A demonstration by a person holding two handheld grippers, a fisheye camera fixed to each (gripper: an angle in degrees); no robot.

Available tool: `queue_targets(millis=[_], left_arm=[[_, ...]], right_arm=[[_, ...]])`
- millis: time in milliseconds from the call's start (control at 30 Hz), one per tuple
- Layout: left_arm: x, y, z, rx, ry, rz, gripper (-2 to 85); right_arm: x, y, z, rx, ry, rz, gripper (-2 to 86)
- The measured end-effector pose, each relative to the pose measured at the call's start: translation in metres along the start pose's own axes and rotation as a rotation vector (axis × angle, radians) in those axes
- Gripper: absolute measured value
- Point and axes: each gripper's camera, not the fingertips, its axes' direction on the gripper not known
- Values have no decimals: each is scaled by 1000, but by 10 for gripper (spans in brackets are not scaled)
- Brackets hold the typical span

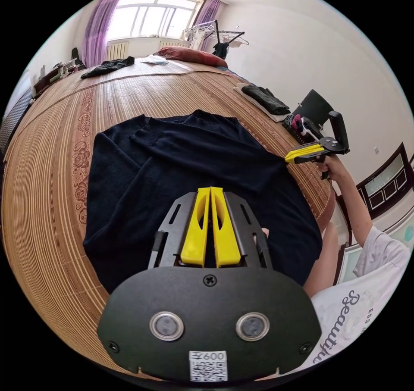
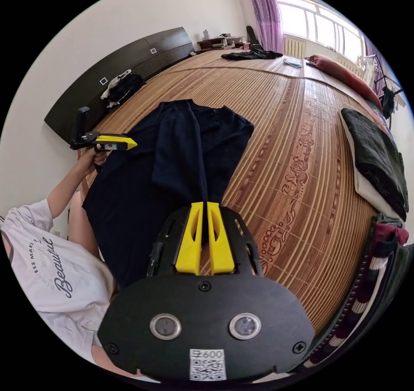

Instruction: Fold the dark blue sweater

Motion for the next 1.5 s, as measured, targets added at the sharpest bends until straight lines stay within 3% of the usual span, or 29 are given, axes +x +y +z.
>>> queue_targets(millis=[267,433,500,600,700,867,1000,1167,1300,1400,1500], left_arm=[[-16,54,19,-24,16,-52,15],[-30,105,11,-34,-128,-25,19],[-44,141,-6,18,-105,-120,19],[-56,202,-23,151,-59,-226,25],[-64,255,-18,97,-92,-256,35],[-70,330,-9,69,-112,-232,61],[-83,406,-17,188,42,-406,79],[-107,502,-2,230,264,-608,68],[-140,549,10,278,433,-689,80],[-149,562,12,227,398,-660,91],[-158,580,18,203,435,-685,105]], right_arm=[[0,61,50,4,-85,151,-8],[-45,119,37,277,52,153,-8],[-60,130,59,239,24,96,-8],[-58,146,110,65,58,183,-8],[-58,168,125,52,-16,198,-9],[-135,253,118,186,112,227,-8],[-223,362,117,432,117,219,-7],[-232,516,157,564,-314,493,5],[-207,577,186,591,-414,668,43],[-201,593,206,580,-450,679,68],[-207,592,219,506,-362,627,68]])
